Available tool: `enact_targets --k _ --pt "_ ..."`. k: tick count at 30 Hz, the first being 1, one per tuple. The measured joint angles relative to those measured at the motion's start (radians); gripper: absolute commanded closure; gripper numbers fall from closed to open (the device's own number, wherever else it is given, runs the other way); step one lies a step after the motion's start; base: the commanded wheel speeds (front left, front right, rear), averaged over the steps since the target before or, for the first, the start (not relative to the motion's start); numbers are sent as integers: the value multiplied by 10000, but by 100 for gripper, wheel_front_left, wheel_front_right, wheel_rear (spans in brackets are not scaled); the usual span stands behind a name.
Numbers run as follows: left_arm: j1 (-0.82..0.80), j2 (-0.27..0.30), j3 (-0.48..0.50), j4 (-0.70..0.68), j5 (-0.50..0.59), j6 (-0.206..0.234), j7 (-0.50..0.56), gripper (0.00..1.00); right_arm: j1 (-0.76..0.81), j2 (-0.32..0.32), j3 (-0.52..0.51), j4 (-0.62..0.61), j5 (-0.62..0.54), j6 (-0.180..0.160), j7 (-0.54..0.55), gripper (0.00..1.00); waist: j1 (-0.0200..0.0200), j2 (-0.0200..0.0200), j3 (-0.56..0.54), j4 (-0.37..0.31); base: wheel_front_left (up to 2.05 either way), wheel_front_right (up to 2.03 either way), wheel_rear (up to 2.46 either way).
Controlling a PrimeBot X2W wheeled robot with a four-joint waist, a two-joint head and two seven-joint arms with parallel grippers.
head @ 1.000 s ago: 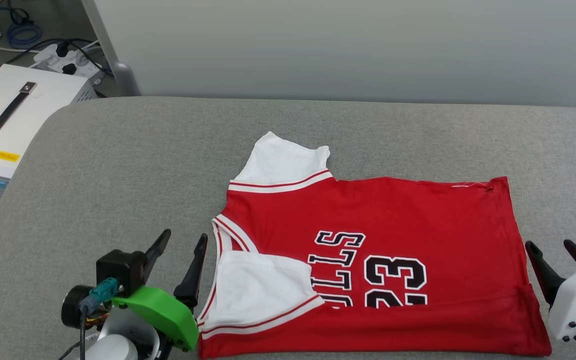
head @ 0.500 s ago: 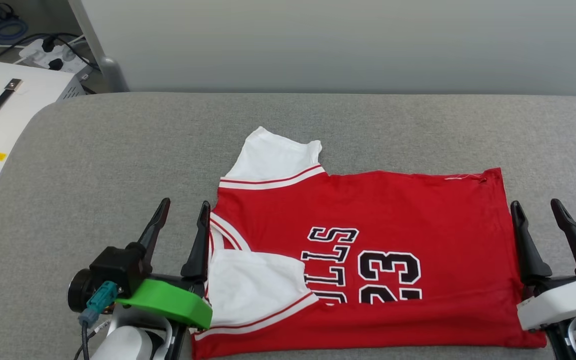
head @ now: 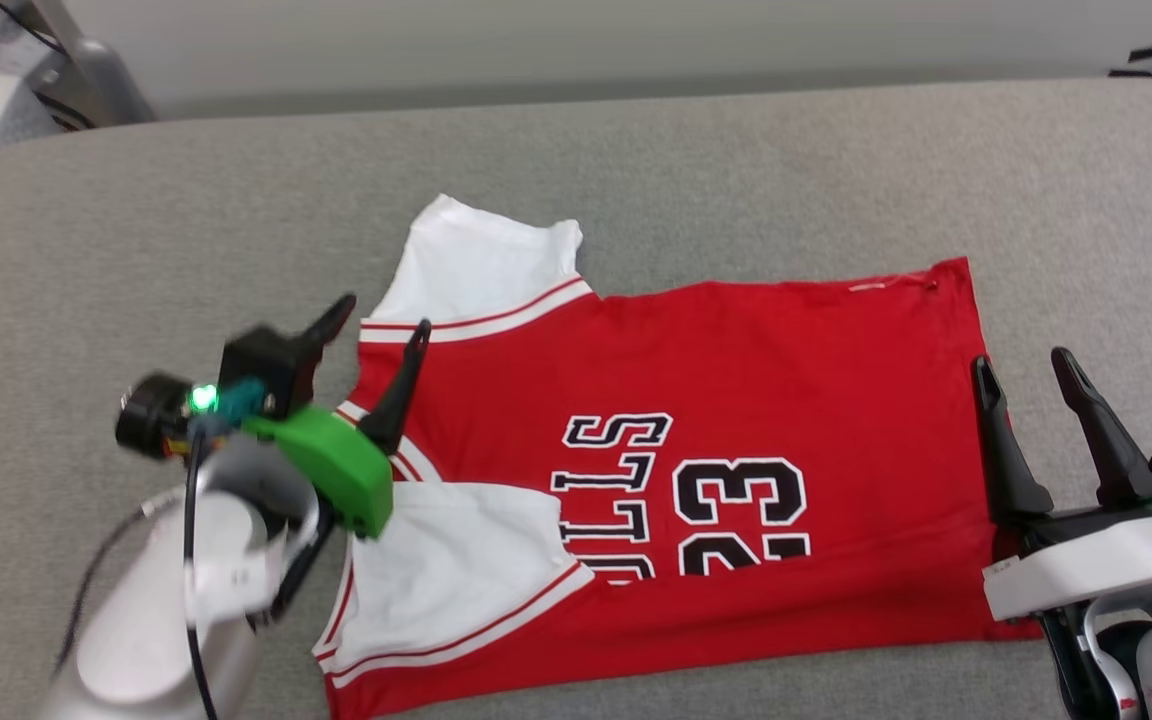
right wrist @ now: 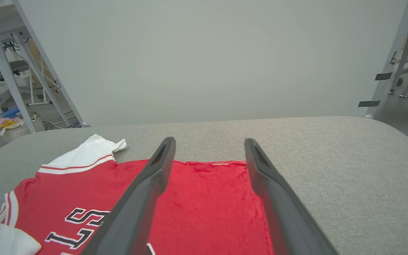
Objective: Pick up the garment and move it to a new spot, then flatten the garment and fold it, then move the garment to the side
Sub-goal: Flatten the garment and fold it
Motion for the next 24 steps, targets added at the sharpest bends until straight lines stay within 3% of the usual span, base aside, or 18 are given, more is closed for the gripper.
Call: enact_targets --k 6,15,20,24 --pt "-2385 564 -568 1057 -151 -612 2711 0 -442 90 242 -44 -12 0 -167 0 0 0 772 -461 0 0 0" --pt "-5520 1225 -1760 2493 -1653 -771 6203 0 -1068 314 755 105 -10 0 -535 0 1 0 1929 -1209 0 0 0" --pt "-6568 1517 -2104 3264 -2197 -771 7193 0 -1320 378 932 242 21 0 -704 0 1 0 2472 -1574 0 0 0" --pt "-7004 1639 -2194 3994 -2447 -771 7346 0 -1497 407 1112 397 35 0 -803 0 2 0 2822 -1865 0 0 0"
